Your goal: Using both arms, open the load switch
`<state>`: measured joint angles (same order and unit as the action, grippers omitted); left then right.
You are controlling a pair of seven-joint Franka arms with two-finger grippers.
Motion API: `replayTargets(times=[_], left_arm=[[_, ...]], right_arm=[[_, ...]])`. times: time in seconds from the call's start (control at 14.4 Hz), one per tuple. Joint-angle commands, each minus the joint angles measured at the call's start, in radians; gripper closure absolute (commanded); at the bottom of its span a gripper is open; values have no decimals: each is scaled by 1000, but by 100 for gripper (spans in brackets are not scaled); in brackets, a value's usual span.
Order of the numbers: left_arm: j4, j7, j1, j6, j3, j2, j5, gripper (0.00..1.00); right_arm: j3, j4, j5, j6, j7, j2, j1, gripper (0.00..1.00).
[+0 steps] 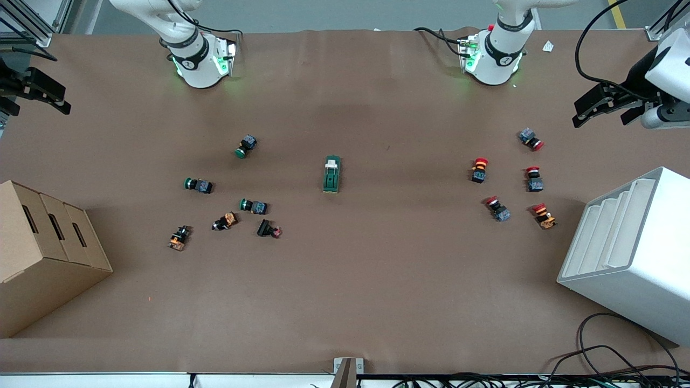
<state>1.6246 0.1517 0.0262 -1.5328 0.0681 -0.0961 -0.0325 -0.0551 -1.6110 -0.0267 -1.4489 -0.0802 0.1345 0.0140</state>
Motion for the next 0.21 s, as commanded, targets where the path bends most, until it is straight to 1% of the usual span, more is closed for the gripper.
replayTargets(times=[0.0, 0.14], left_arm=[[-11, -47, -3, 3, -2, -4, -12, 0], [-12, -107, -9, 3, -4, -4, -9, 0]], right_arm=[[-2, -29, -9, -8, -1, 24, 11, 0], [-2, -29, -4, -4, 2, 25, 9, 0]])
